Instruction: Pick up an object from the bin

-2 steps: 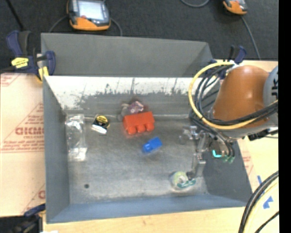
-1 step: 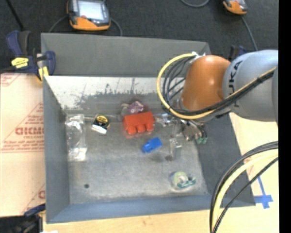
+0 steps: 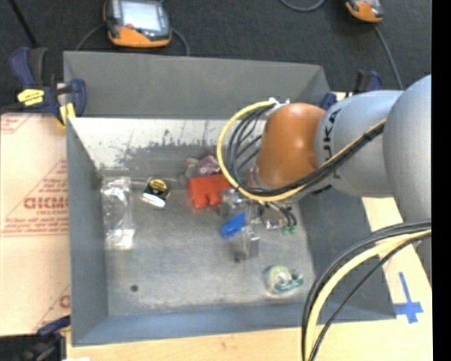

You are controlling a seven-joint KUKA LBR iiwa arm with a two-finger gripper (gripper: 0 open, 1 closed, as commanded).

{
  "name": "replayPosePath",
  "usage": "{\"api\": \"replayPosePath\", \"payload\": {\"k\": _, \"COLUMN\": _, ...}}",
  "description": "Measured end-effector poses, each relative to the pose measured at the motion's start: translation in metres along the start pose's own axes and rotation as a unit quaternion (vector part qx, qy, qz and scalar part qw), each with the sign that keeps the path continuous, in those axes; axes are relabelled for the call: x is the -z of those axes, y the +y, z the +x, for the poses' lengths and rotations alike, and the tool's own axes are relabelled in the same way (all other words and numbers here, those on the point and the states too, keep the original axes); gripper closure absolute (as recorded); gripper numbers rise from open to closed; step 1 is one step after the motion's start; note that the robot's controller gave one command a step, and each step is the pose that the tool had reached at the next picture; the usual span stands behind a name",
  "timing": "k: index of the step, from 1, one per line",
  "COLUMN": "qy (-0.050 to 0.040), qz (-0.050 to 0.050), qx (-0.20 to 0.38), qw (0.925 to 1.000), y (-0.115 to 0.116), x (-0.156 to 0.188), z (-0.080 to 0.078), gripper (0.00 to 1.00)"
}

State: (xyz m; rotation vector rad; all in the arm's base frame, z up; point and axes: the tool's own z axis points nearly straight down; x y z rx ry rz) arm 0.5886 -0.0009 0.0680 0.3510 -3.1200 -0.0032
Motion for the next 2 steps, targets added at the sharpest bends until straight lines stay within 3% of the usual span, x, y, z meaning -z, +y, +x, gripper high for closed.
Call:
{"api": "replayPosePath", "payload": {"k": 1, "qy": -0.0024, "qz": 0.001, "qx": 0.000, "qw": 1.0000, "y": -0.002, "x": 0.003, "z": -0.001, "gripper": 1.00}}
{"api": "replayPosePath", "payload": {"k": 2, "qy": -0.0075, "qz": 0.003, "qx": -0.012, "qw": 0.9999, "y": -0.004, "x": 0.156, "z": -0.008, "gripper": 1.00}}
